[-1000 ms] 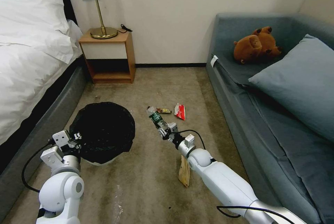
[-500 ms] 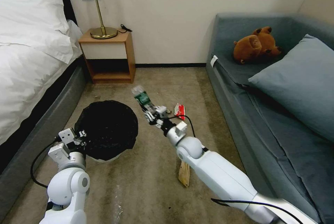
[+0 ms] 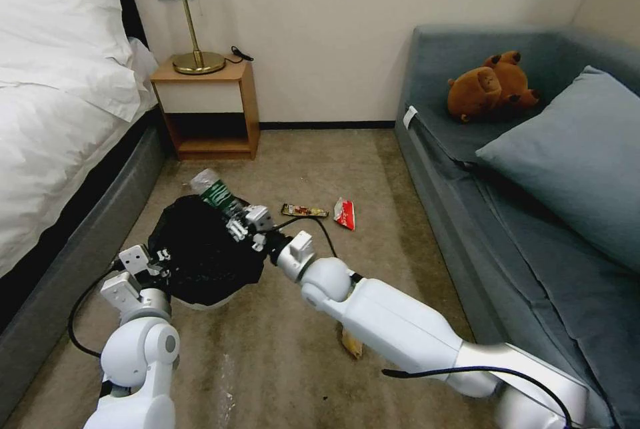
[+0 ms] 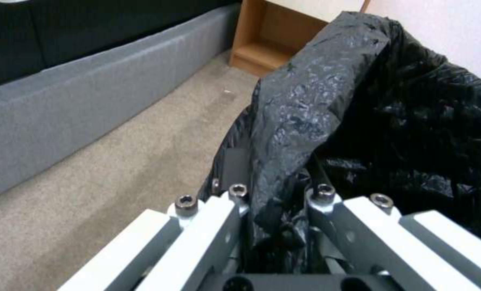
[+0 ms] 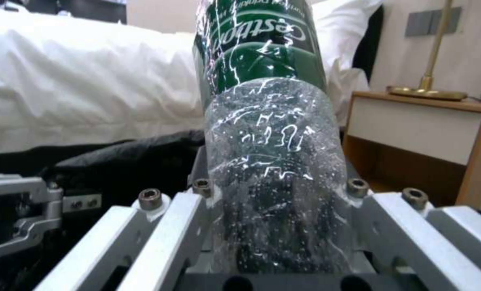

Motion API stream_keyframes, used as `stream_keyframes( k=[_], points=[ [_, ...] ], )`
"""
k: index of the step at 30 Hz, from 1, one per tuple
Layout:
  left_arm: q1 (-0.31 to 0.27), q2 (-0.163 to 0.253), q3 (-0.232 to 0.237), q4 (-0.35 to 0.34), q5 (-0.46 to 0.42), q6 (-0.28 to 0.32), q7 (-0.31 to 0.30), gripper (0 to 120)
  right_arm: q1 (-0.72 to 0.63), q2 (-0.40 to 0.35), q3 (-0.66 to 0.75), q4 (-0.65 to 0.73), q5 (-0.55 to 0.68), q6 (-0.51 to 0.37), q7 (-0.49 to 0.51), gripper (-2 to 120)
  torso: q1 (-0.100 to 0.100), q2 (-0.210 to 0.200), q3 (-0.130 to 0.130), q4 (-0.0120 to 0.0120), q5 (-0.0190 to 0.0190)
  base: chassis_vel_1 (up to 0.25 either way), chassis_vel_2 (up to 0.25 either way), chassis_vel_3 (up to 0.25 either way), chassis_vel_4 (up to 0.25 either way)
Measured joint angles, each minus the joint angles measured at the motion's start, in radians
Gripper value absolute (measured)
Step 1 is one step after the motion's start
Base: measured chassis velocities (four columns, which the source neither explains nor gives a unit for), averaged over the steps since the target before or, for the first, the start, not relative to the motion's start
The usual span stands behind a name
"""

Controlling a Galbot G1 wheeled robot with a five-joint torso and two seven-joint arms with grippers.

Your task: Pick up the trash bin, then pick up the garbage on the floor and place it into the trash bin.

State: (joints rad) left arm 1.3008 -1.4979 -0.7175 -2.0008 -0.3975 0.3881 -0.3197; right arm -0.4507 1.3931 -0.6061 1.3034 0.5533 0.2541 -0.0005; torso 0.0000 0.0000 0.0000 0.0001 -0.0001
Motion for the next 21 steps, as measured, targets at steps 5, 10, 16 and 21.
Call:
stream_keyframes(
  k=[5,10,16,21],
  points=[
    [0.001,-0.003,0.006,-0.005,0.007,0.0,0.0,4,0.005,0.024,-0.016,-0.054,-0.017,0.006,0.001,24,0.0,0.0,0.0,0.0,0.0,0.0,0.0,0.0,0.0],
    [0.007,-0.008,0.016,-0.006,0.021,0.0,0.0,4,-0.014,0.037,-0.016,-0.103,-0.04,0.019,-0.001,24,0.0,0.0,0.0,-0.0001,0.0,0.0,0.0,0.0,0.0],
    [0.008,-0.014,0.019,-0.001,0.03,-0.003,0.003,4,-0.029,0.038,-0.011,-0.109,-0.066,0.017,-0.005,24,0.0,0.0,0.0,-0.0002,0.0002,0.0,0.0,0.0,0.0],
    [0.012,-0.017,0.021,0.002,0.036,-0.008,0.007,4,-0.031,0.032,-0.014,-0.089,-0.07,-0.002,-0.024,35,0.0,0.0,0.0,-0.0001,0.0001,0.0,0.0,0.0,0.0]
  ],
)
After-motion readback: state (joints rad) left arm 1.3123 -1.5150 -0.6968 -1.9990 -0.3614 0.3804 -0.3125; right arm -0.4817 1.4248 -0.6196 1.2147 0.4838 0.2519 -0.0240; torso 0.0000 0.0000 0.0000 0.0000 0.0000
